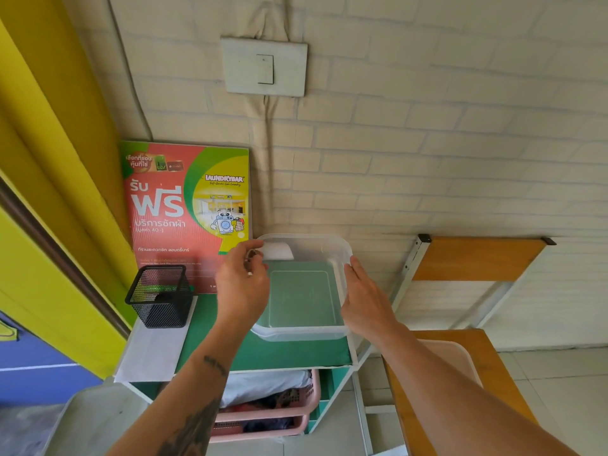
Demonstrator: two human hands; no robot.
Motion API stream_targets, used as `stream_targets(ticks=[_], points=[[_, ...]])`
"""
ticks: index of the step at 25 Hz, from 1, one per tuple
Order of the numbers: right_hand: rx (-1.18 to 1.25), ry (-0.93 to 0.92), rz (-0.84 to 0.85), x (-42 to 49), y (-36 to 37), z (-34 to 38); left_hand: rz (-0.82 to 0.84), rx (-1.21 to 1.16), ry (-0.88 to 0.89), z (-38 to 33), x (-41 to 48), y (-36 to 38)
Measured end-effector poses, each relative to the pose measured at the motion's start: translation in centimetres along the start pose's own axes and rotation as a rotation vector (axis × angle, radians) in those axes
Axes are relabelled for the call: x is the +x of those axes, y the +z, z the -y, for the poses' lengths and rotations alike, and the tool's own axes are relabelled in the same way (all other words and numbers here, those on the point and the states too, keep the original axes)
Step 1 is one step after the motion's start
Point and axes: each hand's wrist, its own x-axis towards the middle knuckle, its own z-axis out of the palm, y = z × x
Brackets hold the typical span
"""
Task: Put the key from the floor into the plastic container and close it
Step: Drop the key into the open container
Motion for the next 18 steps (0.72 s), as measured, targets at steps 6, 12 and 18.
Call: stream_targets(ticks=[6,12,18], points=[[0.014,0.008,0.012,0.0,-0.1,0.2,0.326,0.157,-0.184,0.4,1.1,4.1],[0.003,0.006,0.017,0.0,-0.1,0.2,0.473,0.283,-0.184,0.0,0.7,5.5],[0.002,-0.002,0.030,0.0,-0.2,0.2,0.484,0.305,-0.148,-0.2,0.3,5.4]])
